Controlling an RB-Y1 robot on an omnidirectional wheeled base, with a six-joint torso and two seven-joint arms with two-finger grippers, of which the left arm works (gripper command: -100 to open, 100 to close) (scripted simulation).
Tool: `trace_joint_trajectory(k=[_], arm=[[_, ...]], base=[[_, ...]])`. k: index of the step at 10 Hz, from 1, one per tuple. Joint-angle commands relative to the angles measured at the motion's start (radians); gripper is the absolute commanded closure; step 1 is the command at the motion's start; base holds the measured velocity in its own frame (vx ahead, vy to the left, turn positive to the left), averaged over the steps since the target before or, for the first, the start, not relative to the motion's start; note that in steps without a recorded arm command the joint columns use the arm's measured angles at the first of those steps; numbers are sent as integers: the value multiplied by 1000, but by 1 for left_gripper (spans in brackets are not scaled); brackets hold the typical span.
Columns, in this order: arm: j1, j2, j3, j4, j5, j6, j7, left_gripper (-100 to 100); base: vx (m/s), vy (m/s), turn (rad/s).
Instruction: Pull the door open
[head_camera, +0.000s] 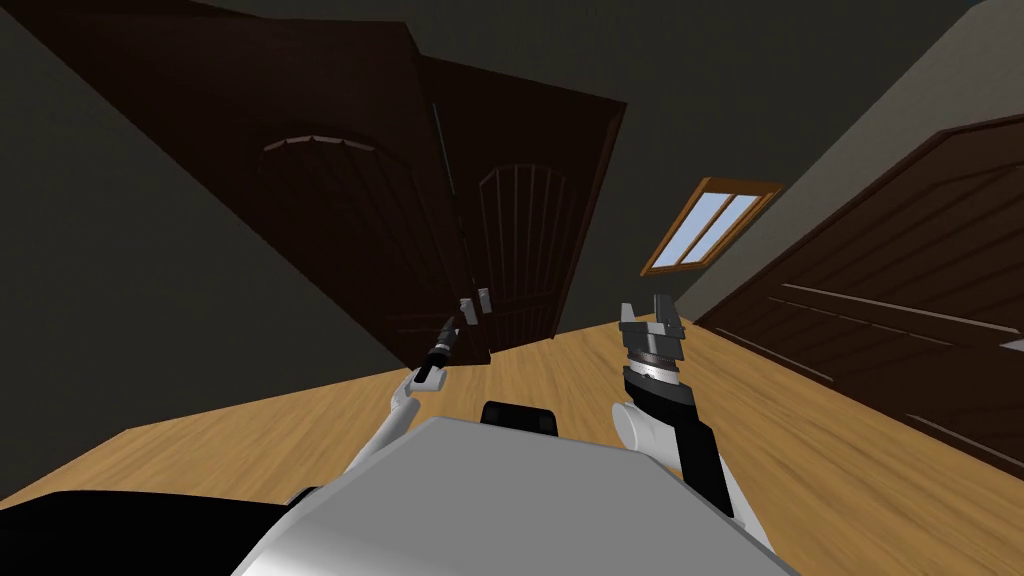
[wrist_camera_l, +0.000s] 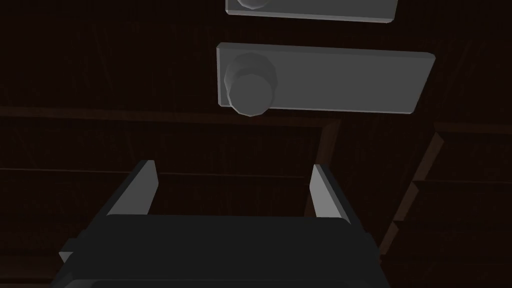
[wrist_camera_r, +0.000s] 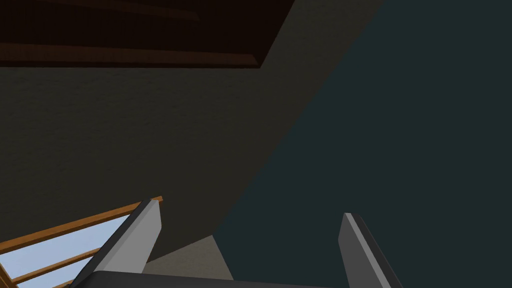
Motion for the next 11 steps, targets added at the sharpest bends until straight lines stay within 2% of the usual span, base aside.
trace_joint_trajectory(k=[1, 5, 7, 8, 9, 11], arm=[[-2, -1, 14, 18, 0, -3, -5, -100], [-17, -8, 30, 46, -1, -9, -14, -100], [-35, -16, 26, 50, -3, -12, -17, -100], [-34, -13, 28, 55, -2, -12, -17, -100], [-34, -13, 28, 55, -2, -12, -17, 100], [-34, -13, 28, 55, -2, -12, -17, 100]], base=[[65, 81, 54], [186, 86, 3], [241, -13, -90], [109, -25, -15], [-11, 6, 18], [-34, 11, -8]])
